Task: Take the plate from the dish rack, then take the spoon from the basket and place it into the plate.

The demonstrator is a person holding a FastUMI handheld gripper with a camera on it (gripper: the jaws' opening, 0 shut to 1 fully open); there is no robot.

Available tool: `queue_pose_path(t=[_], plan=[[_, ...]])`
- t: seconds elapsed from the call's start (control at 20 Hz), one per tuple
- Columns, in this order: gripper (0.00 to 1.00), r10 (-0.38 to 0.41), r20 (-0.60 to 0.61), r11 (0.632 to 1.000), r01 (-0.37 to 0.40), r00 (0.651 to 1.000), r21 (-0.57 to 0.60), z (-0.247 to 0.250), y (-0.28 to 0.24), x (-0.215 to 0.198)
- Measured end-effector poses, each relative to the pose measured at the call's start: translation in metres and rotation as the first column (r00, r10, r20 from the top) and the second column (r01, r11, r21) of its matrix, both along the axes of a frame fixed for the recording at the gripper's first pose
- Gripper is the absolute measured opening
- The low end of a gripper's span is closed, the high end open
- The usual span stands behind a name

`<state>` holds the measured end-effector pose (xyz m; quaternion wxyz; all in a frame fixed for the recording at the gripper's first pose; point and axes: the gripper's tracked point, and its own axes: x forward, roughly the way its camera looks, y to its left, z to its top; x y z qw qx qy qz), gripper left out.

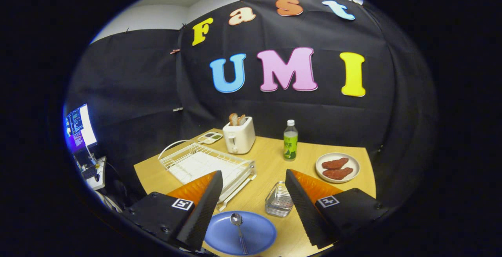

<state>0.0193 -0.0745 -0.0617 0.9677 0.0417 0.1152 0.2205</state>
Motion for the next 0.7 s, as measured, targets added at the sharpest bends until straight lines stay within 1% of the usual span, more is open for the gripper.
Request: queue_pose_path(t=[0.1, 0.2, 0.4, 0.6, 0.7], plan=[[0.98, -0.092, 0.048, 0.996, 0.091, 0.995, 0.023, 0.024, -0.013, 0.002], [0.98, -0.178, 0.063, 0.984, 0.177, 0.982, 0.027, 0.034, -0.024, 0.003], [0.98, -0.330, 0.087, 0.944, 0.326, 0.940, 0.061, 0.055, -0.030, -0.010], [0.98, -0.446, 0.126, 0.895, 0.445, 0.886, 0.041, 0.062, -0.034, -0.026], [0.98, -0.482, 0.121, 0.876, 0.481, 0.868, 0.041, 0.061, -0.034, -0.032]])
